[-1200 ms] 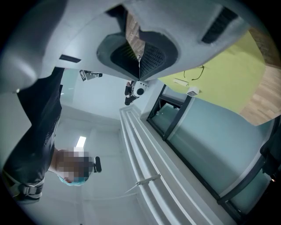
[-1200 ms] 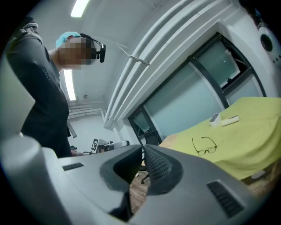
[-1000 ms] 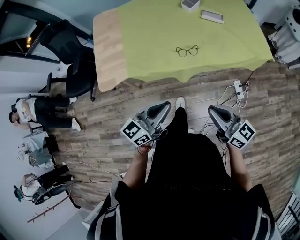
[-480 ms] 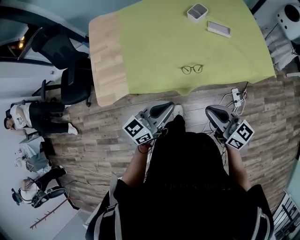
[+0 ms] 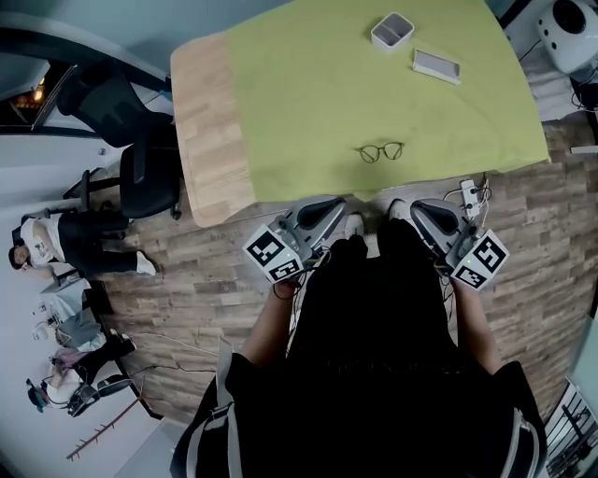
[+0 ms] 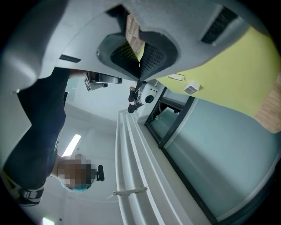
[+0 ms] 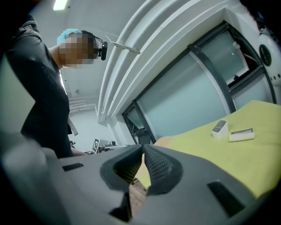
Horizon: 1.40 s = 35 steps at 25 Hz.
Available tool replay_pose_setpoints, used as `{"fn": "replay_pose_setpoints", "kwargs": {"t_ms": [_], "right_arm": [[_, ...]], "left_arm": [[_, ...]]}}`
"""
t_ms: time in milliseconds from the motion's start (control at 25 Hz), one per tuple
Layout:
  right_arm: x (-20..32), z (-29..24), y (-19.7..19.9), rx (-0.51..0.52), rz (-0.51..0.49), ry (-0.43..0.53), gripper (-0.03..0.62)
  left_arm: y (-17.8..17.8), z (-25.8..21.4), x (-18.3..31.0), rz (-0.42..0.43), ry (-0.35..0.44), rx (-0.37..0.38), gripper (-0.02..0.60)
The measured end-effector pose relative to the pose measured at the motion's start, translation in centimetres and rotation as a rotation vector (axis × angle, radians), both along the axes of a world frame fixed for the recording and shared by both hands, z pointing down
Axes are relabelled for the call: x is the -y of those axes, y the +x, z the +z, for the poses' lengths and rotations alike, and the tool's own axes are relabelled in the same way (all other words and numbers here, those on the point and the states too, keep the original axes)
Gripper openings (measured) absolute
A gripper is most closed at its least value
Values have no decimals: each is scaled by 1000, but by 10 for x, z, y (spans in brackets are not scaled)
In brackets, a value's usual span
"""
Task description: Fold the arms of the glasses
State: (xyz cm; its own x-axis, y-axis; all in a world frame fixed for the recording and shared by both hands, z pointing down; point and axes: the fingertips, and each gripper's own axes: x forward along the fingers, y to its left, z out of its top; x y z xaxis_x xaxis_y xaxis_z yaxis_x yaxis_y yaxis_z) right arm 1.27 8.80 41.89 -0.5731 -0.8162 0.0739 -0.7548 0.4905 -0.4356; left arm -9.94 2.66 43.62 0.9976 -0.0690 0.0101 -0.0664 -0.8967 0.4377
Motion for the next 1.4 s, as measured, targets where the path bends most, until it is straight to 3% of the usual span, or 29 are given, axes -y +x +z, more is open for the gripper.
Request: {"fn": "replay_pose_setpoints", "kwargs": {"t_ms": [280,640,760,1000,1240,1400], "right_arm": [[28,12,37,23,-75,-7,34],[56,24,79,100,-188,-37,34],[62,30,87,65,-231,-39,34],[72,40,95,38,-331,-15,34],[82,63,100,-36,-404,-36,34],[86,88,102,-94,-434,-99,34]], "left_arm": [[31,4,19,-72,1,28,18],[66,1,35,-178,-58,-13,18],[74,3,37,-202,-53,4,18],[77,-5,57,-365,-52,-54,18],[86,-3,58,-411,3,12,18],[81,2,55,-425,-8,39,18]]}}
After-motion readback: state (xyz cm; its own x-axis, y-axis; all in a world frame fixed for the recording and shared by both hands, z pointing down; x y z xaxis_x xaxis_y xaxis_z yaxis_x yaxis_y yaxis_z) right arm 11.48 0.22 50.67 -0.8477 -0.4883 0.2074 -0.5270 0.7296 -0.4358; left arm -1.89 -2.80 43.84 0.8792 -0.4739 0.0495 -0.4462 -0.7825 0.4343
